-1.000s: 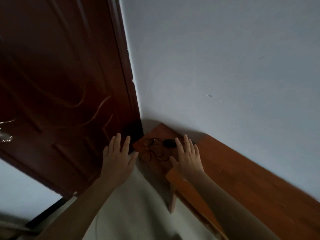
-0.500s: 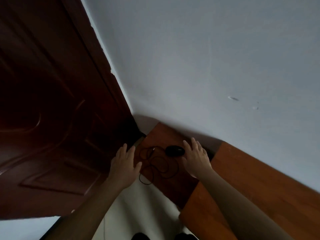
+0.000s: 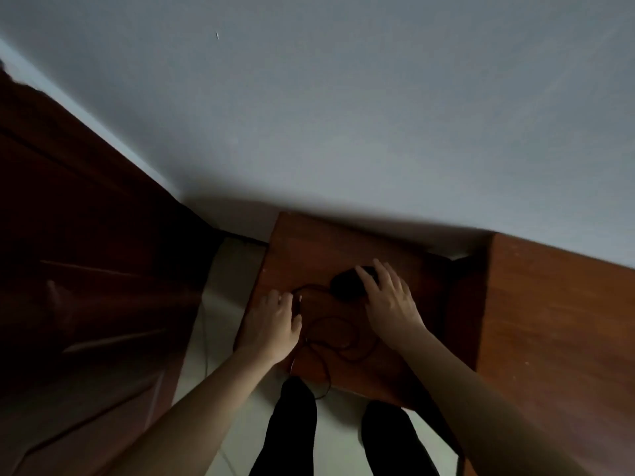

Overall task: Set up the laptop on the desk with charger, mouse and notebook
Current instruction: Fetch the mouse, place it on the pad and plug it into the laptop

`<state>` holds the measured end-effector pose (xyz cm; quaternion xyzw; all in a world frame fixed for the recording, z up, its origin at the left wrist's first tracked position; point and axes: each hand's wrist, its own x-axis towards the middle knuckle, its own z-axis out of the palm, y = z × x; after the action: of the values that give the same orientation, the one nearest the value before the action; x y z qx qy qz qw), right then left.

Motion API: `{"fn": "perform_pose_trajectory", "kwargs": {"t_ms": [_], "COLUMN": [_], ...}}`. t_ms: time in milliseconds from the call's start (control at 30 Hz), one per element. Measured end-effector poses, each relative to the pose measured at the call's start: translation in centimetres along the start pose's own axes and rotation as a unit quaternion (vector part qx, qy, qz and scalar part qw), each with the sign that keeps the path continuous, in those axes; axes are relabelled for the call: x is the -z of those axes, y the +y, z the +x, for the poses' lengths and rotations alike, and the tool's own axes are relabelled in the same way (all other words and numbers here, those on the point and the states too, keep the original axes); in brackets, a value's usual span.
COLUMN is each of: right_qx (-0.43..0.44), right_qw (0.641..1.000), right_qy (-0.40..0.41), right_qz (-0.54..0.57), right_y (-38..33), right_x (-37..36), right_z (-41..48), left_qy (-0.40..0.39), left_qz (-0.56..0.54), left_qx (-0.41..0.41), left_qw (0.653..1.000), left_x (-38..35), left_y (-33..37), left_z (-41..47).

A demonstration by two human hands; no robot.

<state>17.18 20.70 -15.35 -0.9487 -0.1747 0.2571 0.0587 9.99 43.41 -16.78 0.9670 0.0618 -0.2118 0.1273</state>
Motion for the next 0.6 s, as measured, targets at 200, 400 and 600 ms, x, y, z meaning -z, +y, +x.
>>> {"fn": "perform_pose_trajectory", "kwargs": {"t_ms": [200,400,600], "right_qx": [-0.029,-0.065,-0.130], "right_qw": [0.999,0.997,0.988], "right_qy": [-0.017,0.038,0.074], "right_qz": [0.039,0.035,0.031], "right_y": [-2.2,-3.2,-2.8], "right_x": [-4.1,-6.8,-8.1], "right_z": [3.0,3.5,2.6], "left_qy": [0.010,0.063,0.055], "left_qz": [-0.022,-0.049,-0.082], "left_qx": [0.007,-0.031,-0.023], "left_qw": [1.000,0.996,0.995], "left_x": [-4.2,-6.3,-6.2], "left_y": [-2.6,-3.9,-4.3], "left_z": [1.9,2.0,2.9]}}
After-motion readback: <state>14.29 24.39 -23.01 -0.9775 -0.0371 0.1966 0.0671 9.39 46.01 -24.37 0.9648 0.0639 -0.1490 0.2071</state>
